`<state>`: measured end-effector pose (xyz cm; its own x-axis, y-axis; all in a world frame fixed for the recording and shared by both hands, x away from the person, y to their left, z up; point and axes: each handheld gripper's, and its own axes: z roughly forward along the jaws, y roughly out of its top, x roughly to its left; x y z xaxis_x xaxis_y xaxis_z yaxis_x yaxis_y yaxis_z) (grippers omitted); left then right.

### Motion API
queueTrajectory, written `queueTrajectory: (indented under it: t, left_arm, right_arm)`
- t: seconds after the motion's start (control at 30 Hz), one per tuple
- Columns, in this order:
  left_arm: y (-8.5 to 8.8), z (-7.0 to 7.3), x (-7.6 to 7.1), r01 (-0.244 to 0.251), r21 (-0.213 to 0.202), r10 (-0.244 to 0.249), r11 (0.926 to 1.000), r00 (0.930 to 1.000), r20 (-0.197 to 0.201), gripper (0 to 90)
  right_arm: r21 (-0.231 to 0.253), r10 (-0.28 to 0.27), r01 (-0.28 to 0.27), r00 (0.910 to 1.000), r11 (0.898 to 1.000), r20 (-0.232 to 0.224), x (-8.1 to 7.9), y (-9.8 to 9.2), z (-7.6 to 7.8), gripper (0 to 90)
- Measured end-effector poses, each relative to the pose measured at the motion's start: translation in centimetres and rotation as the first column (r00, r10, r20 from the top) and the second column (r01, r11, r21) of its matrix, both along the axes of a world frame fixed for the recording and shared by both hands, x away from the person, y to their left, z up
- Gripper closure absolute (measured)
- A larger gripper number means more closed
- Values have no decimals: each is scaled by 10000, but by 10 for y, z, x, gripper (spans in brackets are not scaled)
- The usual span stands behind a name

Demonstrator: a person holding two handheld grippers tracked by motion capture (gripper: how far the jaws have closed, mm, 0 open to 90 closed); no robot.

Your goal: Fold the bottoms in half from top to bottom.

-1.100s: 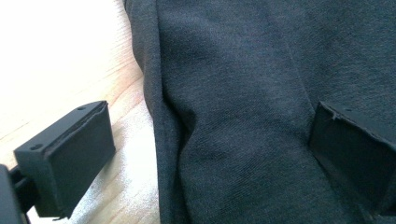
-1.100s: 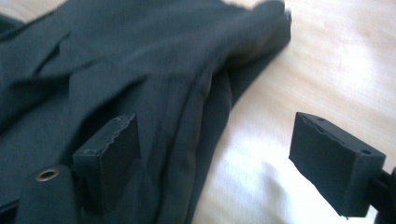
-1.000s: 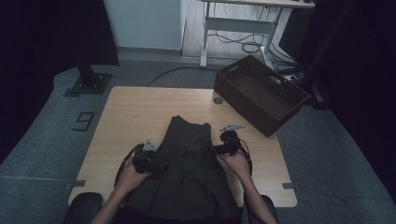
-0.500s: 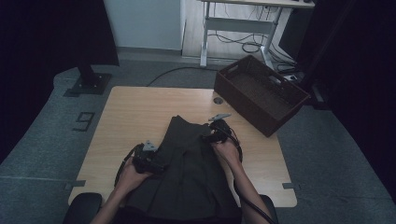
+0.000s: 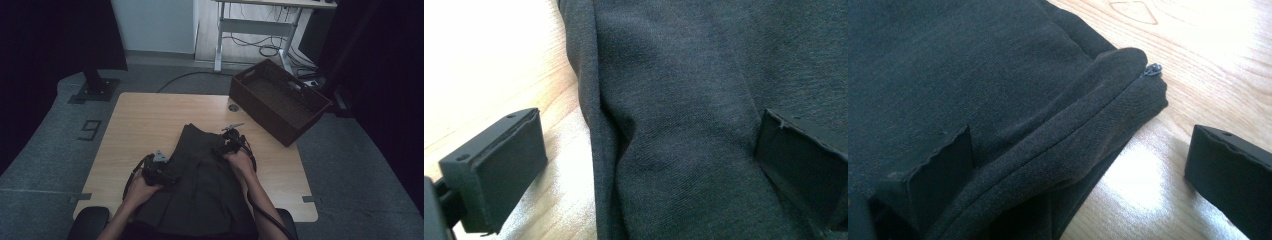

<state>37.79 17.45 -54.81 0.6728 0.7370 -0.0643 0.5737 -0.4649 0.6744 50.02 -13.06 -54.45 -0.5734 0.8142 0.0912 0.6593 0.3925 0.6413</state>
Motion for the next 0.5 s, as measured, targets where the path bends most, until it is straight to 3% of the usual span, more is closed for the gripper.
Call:
queueTrajectory:
  t: [0.13, 0.2, 0.33, 0.5]
  left_arm:
    - [0, 0, 0, -12, 12, 12, 10000, 10000, 6, 0]
    - [0, 0, 0, -20, 19, 20, 10000, 10000, 12, 0]
    - [-1, 0, 0, -25, 20, 25, 10000, 10000, 8, 0]
    - [-1, 0, 0, -27, 22, 27, 10000, 10000, 7, 0]
  right_arm:
    - [-337, -53, 56, 9999, 9994, 86, -1, 5, 0, 30]
    - [-287, 274, -271, 9996, 9992, 99, -4, 7, 4, 188]
    - [-243, 432, -431, 9991, 9988, 50, -7, 9, 7, 313]
    - [110, 450, -448, 9989, 9989, -147, -11, 10, 10, 575]
